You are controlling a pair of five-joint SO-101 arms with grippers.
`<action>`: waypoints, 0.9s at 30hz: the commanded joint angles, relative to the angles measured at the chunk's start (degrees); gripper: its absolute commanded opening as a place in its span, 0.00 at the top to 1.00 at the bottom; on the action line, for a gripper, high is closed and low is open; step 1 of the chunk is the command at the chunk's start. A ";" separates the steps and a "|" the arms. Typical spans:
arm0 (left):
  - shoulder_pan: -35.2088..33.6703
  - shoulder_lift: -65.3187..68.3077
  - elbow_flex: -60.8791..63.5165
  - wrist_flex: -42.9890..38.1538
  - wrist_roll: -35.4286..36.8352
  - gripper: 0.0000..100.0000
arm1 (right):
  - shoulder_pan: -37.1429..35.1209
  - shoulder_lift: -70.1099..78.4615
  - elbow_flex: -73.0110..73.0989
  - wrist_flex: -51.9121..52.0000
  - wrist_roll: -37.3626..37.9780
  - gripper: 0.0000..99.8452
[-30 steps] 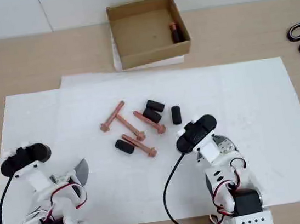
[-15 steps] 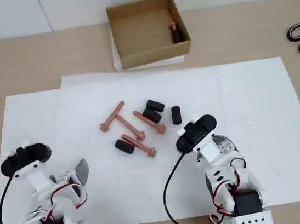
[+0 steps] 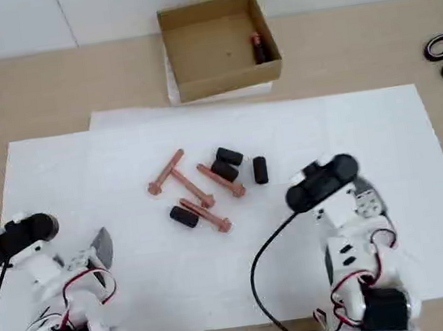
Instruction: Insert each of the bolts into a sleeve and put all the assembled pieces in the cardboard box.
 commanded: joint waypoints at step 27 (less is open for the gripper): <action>-11.08 -0.62 4.44 -7.74 -17.93 0.68 | -12.26 101.41 -71.03 10.86 -25.41 0.88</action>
